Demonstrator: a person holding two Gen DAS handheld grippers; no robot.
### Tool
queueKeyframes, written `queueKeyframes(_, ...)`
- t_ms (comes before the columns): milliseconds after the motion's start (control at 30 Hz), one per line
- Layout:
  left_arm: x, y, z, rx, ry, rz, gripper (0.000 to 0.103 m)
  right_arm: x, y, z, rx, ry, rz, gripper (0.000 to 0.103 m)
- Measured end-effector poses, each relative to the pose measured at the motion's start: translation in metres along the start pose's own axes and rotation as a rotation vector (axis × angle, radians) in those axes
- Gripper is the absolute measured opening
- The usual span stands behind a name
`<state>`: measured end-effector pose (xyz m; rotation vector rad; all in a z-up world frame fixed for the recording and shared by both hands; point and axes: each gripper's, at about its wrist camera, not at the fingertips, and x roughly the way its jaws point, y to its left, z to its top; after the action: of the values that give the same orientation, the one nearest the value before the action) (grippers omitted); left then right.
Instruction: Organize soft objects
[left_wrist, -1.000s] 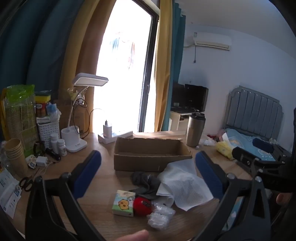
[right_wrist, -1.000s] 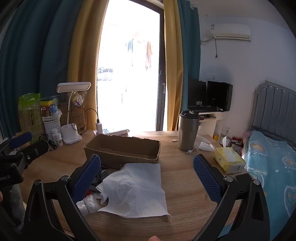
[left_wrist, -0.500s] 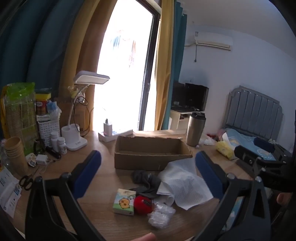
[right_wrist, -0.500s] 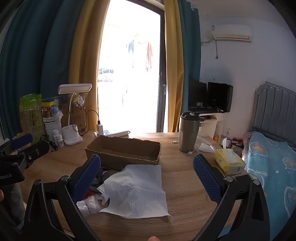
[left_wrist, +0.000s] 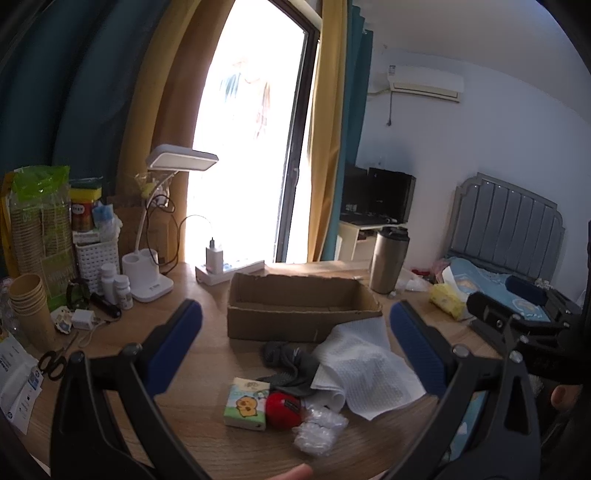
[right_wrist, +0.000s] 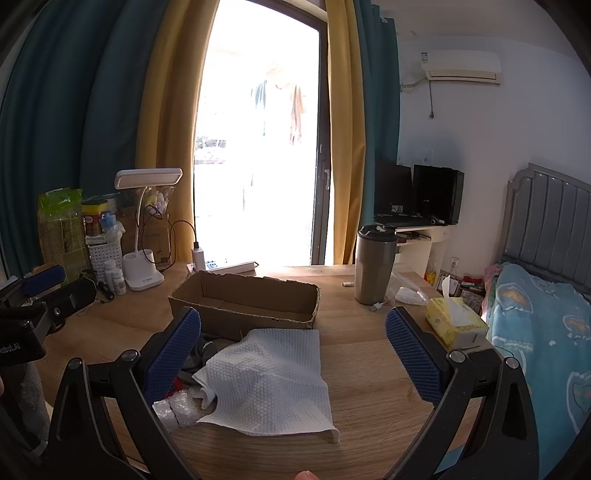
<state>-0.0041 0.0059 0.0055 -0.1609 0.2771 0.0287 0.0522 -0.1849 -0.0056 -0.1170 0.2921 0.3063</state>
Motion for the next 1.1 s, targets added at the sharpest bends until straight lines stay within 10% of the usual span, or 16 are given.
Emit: queueKeyframes(1100,-0.0036,0.0013,-0.0017,-0.007,0.003,0.012,0.103,-0.0013,0.0011,0.0004,-0.003,-0.004,0.005,0.102)
